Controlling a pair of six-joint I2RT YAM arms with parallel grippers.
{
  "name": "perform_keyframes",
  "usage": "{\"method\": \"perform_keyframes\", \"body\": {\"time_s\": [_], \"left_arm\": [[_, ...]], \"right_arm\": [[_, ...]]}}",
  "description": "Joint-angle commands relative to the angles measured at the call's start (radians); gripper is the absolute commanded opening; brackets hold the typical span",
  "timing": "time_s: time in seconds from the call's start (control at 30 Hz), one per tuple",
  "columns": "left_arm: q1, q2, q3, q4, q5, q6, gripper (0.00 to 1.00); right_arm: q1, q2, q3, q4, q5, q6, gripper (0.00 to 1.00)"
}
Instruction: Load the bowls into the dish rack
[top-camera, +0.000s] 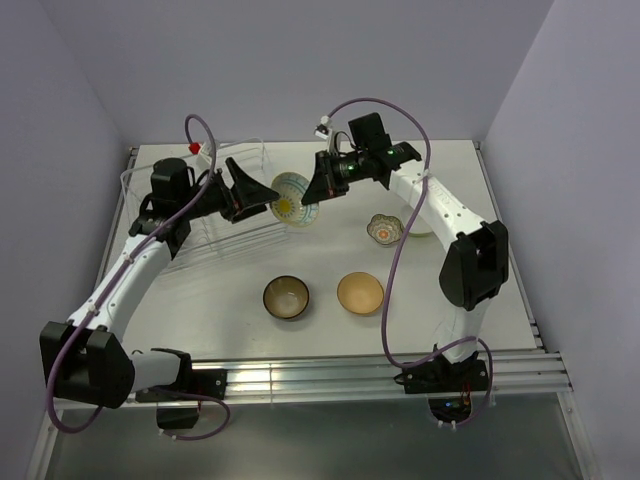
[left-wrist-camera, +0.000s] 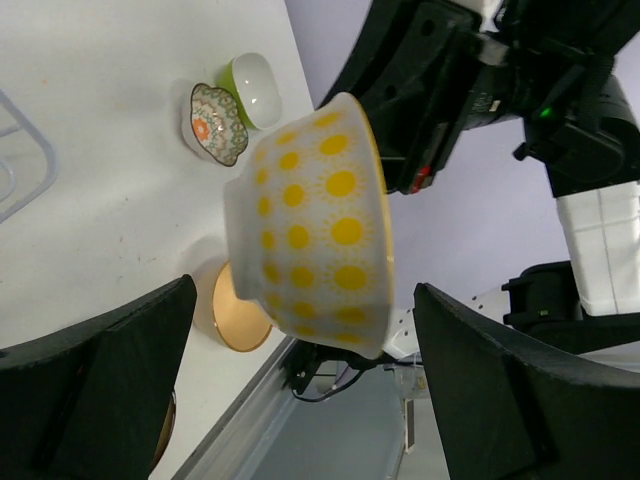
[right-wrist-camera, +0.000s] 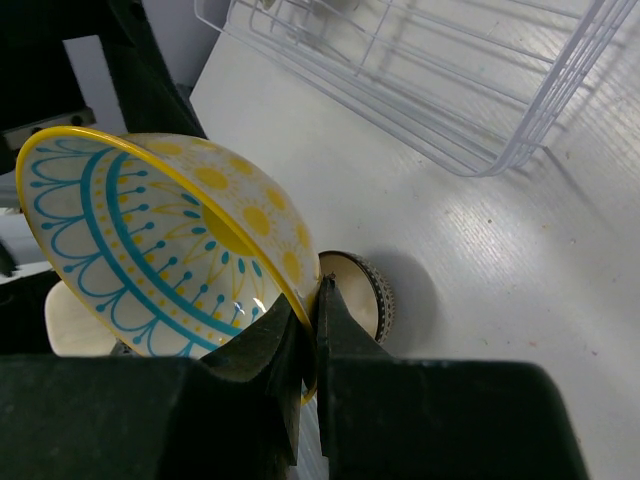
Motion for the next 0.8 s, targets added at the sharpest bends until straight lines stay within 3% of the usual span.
{"method": "perform_keyframes", "body": {"time_s": [0.0,0.47,0.77], "left_arm": [[-0.006,0.013,-0.046,0.115,0.019,-0.063,0.95],[-0.041,0.021,-0.091,0.208,0.030,-0.143,0.90],[-0.042,0.025,-0.086,0.220,0.028,-0.149,0.63]], "right_arm": [[0.016,-0.004,0.016,0.054,-0.039,0.014,0.00],[0.029,0.021,0.005,0.074,-0.076,0.036,0.00],[0.029,0.027,0.000,0.079,-0.082,0.037,0.00]]}}
